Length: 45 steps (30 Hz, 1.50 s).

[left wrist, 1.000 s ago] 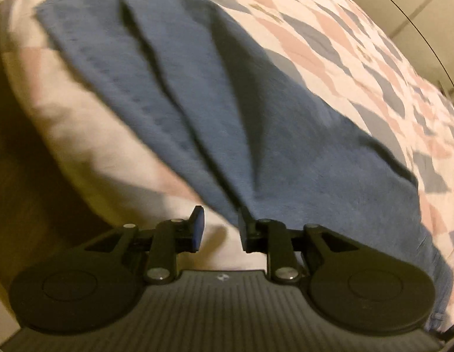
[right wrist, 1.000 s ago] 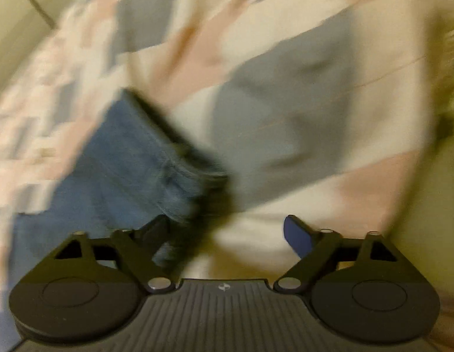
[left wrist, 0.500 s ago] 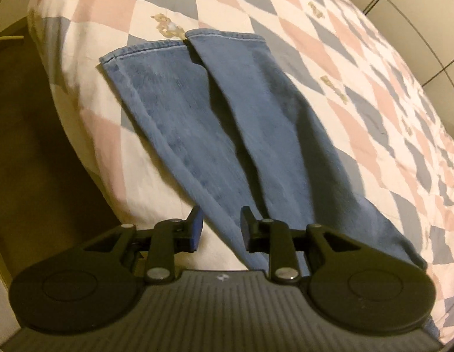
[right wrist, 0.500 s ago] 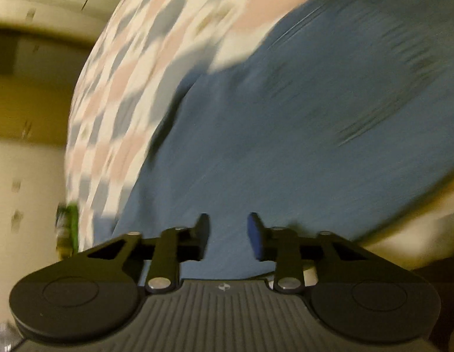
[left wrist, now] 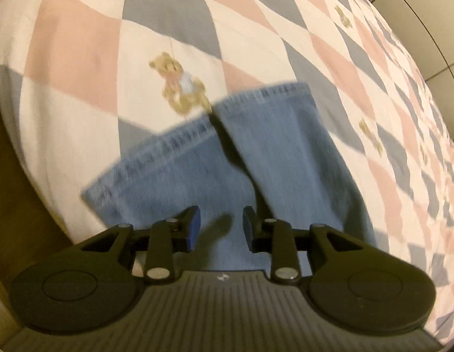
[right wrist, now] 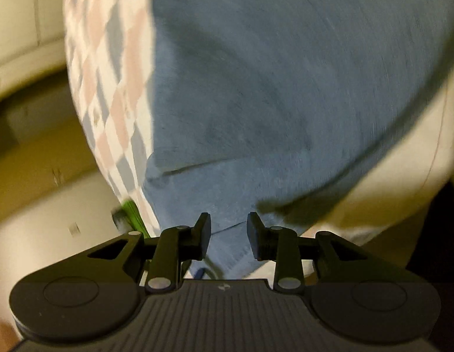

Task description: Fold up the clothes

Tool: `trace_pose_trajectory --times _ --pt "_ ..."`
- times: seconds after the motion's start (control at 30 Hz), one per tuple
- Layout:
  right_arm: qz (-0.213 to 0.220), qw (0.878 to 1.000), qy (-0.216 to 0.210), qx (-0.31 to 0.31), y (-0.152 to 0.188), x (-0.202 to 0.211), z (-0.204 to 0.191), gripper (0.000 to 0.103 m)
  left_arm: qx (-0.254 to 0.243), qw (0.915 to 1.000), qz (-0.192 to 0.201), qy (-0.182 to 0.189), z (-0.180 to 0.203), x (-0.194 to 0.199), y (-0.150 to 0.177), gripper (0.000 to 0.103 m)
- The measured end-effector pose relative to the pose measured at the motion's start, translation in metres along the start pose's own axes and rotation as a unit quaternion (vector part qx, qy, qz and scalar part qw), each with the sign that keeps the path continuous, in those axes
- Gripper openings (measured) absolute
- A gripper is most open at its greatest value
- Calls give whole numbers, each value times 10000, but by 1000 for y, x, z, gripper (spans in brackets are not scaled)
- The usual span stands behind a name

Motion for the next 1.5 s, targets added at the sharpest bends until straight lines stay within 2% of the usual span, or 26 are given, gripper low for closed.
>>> trace_pose_trajectory --times 0.17,0.3,0.43,0.5,0.53,0.57,0.67,0.73,0.87,0.9,0.93,1.0,1.13,1.23,1.37,1.4,1.43,1.5 --pt "365 9958 -162 -829 19 -20 16 35 361 9991 -70 206 -10 -17 -27 28" --pt "655 9863 -291 -1488 34 -37 29 35 740 9962 10 466 -15 -24 -42 34" --pt "728 9911 -158 -1102 34 -31 16 35 902 9939 -33 640 -12 -35 -53 34" --pt "758 9932 -84 -879 34 -28 10 34 845 9934 -61 776 -7 -38 -56 23" --pt "773 9940 -48 -768 34 -27 6 27 805 9931 -63 852 -4 -38 -58 5" --pt "788 9947 -11 -656 33 -25 3 16 710 9928 -19 962 -4 -33 -59 0" --pt "831 9960 100 -321 33 -20 -7 7 227 9903 260 1344 -2 2 -55 0" --pt "860 9961 174 -97 32 -17 -14 6 -155 9879 466 1470 -8 36 -47 0" --pt "706 9962 332 376 42 -4 -28 6 -585 9890 616 1212 -40 72 -23 1" --pt "653 9961 457 384 43 -6 -26 6 -629 9914 551 1005 -49 66 -18 2" --pt "601 9957 599 376 43 -10 -22 6 -581 9924 524 954 -52 61 -17 2" --pt "456 9951 821 320 42 -23 -14 17 -483 9941 471 850 -59 51 -14 4" --pt "366 9932 1017 438 39 -38 -14 24 -288 9969 364 642 -74 31 -9 4" --pt "350 9914 1078 646 39 -34 -20 22 -273 9971 365 615 -75 29 -6 1" --pt "450 9927 1001 507 36 -26 -10 6 -408 9941 525 861 -71 46 -10 1" --pt "462 9925 967 580 37 -24 -11 6 -473 9930 582 918 -70 51 -10 1" --pt "474 9922 930 676 38 -23 -13 5 -564 9925 610 900 -71 51 -10 2" --pt "409 9901 1003 889 41 -21 -18 4 -700 9947 452 595 -79 35 -9 4"
Point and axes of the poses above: each gripper's, at about its wrist camera, not at the fingertips, and x roughly against the way its jaws point, z to its right, y to its underside, the point moved 1 cm from there along -x, roughly the way its jaws point, and after that the axes turned 6 degrees about x, right-handed, at the moved point
